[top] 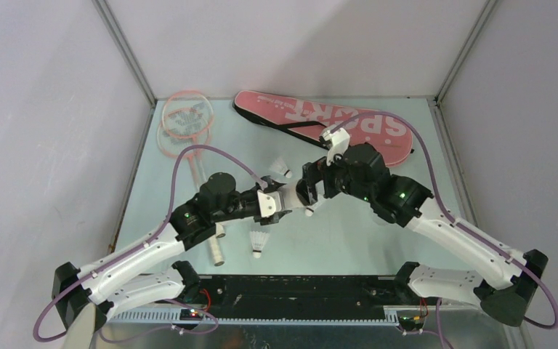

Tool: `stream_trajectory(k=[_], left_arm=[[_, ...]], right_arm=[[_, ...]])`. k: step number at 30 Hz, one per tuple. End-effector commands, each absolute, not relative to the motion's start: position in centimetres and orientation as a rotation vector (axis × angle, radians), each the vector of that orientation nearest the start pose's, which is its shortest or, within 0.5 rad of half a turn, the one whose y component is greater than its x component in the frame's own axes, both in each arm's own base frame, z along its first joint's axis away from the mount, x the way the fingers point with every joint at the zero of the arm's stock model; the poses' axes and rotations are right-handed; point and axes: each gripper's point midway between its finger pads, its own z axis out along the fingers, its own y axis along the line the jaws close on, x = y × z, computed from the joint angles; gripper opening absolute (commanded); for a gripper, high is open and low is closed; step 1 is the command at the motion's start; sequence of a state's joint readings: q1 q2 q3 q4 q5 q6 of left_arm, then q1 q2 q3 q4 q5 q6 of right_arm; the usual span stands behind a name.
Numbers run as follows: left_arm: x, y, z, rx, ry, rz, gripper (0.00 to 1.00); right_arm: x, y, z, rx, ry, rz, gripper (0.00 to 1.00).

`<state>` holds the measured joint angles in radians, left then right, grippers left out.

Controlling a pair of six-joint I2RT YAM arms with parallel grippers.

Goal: Pack up the badminton gear
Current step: Place the shuttlecock at the shuttle tube.

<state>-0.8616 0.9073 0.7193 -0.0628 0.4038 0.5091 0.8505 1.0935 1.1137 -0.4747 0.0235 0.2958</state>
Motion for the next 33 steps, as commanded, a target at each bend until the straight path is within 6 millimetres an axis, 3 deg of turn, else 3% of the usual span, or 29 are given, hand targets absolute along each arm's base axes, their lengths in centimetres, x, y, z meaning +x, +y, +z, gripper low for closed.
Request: stream_trajectory(k=[1, 8, 12, 16, 24, 29, 33], left_arm=[[17.4, -29.7, 27.3, 1.353, 1.084, -0.651, 0.36], [17.4, -29.7, 27.7, 1.331, 1.080, -0.660, 0.36], [17.7, -29.5, 27.6, 1.316, 1.102, -0.643, 0.36], [17.9, -29.3, 27.4, 1.308, 1.111, -0.634, 0.36], [17.9, -29.1, 27.3, 1.302, 1.108, -0.625, 0.36], [17.8, -29.0, 27.5, 1.293, 1.104, -0.627, 0.37], [17.9, -28.8, 27.7, 1.271, 1.114, -0.622, 0.39]], right_arm=[[23.9, 28.6, 28.0, -0.527, 1.962, 0.676, 0.99], [24.4, 30.3, 28.7, -0.510, 1.911, 0.708, 0.99], [23.0, 30.0, 32.1, -0.536, 1.805, 0.795, 0.99], [20.4, 28.1, 36.7, -0.555, 1.669, 0.908, 0.99], [17.6, 23.8, 41.4, -0.526, 1.513, 0.940, 0.99], [19.1, 20.9, 40.8, -0.393, 1.566, 0.847, 0.99], [21.8, 19.0, 37.0, -0.268, 1.721, 0.721, 0.99]])
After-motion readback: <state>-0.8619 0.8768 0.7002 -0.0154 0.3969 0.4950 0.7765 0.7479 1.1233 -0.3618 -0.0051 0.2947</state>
